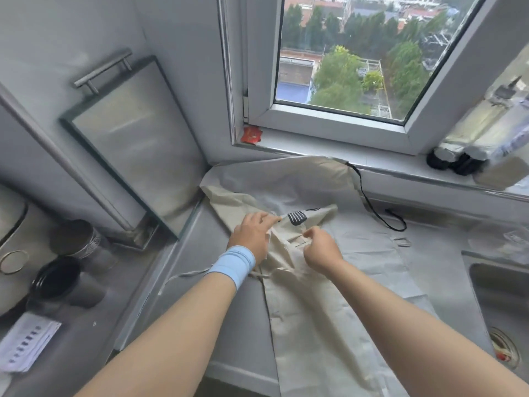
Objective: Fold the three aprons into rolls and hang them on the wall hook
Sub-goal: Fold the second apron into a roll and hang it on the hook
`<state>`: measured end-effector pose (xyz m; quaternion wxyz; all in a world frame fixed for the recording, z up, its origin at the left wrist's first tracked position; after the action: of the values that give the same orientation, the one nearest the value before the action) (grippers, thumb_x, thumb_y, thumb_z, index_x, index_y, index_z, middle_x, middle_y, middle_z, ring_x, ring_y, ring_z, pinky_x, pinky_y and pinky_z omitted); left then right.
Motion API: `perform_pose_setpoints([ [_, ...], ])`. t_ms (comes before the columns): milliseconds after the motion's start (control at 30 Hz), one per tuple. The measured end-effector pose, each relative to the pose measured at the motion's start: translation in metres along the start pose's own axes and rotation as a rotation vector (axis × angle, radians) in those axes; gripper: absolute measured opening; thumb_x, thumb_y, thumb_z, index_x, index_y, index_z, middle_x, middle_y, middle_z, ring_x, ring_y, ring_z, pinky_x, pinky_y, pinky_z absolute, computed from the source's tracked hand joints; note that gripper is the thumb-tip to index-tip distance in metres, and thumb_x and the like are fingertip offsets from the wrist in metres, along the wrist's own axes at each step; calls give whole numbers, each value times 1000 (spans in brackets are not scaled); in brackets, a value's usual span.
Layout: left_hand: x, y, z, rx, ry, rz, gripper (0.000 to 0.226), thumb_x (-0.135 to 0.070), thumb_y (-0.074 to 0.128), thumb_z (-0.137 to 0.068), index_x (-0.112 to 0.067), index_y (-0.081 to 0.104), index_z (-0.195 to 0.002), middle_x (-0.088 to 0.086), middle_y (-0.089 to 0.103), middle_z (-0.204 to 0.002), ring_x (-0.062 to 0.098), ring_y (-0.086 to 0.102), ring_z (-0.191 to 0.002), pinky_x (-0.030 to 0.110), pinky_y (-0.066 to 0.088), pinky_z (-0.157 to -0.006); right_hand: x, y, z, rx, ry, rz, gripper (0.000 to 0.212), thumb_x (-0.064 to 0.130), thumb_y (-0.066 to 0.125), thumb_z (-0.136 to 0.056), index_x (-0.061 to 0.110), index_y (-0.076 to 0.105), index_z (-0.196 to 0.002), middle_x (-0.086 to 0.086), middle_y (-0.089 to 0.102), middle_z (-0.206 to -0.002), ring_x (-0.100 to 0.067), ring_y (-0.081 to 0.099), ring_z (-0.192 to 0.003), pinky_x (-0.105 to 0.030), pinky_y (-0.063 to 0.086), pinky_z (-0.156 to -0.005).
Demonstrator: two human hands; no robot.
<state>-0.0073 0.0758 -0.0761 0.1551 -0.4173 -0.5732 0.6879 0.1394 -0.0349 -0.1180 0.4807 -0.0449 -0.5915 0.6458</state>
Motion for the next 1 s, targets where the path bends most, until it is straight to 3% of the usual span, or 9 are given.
perform_pose_setpoints([
  [67, -17, 11, -19, 80, 148, -107, 45, -20, 50, -94, -37, 49, -136, -7, 42, -144, 19, 35, -132, 34, 34, -105, -8, -7, -20, 26, -64, 110, 42, 5, 44, -84, 24, 64, -116, -2, 63, -126, -24, 56, -117, -33, 45, -96],
  [133, -20, 27, -35, 225, 187, -276, 37, -33, 43, -99, -37, 49, -136, -5, 44, -144, 20, 34, -134, 36, 30, -107, -10, -4, -37, 80, -169, 260, 40, 7, 47, -87, 30, 68, -112, 2, 67, -121, -22, 59, -114, -31, 48, -89],
  [267, 6, 32, -54, 320, 60, -505, 36, -41, 31, -101, -34, 58, -124, 0, 55, -128, 22, 42, -123, 37, 29, -100, 3, 12, -63, 165, -420, 408, 39, 14, 58, -84, 32, 66, -117, 6, 64, -124, -23, 57, -116, -32, 46, -87],
  [433, 34, 38, -66, 381, -85, -466, 25, -27, 47, -93, -37, 63, -110, -6, 58, -117, 20, 45, -118, 34, 27, -101, 6, 27, -88, 225, -610, 523, 53, 16, 63, -80, 26, 53, -131, -1, 52, -129, -26, 52, -118, -35, 40, -83],
  [667, 39, 46, -71, 394, -205, -328, 31, -21, 46, -88, -38, 55, -112, -3, 53, -123, 23, 47, -116, 37, 26, -102, 18, 20, -113, 99, -584, 436, 24, 19, 63, -79, 26, 66, -102, 3, 73, -99, -24, 65, -98, -29, 29, -77],
  [800, 32, 40, -78, 360, -244, -308, 31, -47, 40, -89, -39, 51, -117, -3, 53, -127, 25, 49, -117, 43, 25, -101, 29, 5, -119, 83, -565, 421, 14, 30, 64, -85, 30, 74, -95, 4, 75, -96, -23, 66, -96, -29, 34, -82],
  [900, 19, 33, -87, 265, -152, -346, 48, -66, 49, -79, -40, 49, -118, -6, 50, -125, 21, 43, -122, 43, 26, -100, 39, -25, -124, -30, -503, 235, 12, 26, 67, -84, 28, 74, -93, 1, 76, -88, -27, 68, -90, -33, 45, -77],
  [1000, 6, 26, -97, 201, -104, -360, 51, -65, 58, -76, -38, 48, -117, -6, 47, -124, 21, 42, -120, 41, 30, -97, 50, -51, -134, -32, -365, -58, 8, 24, 58, -87, 28, 65, -89, 7, 72, -75, -20, 65, -80, -33, 48, -70],
])
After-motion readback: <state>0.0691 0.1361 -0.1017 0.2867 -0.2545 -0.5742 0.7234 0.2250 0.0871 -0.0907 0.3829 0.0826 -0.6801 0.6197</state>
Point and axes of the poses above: each hand's wrist, its own z-axis away from the middle knuckle, its own y-axis out of the palm, x = y × z, the point moved 6 cm from there along -z, towards the middle knuckle
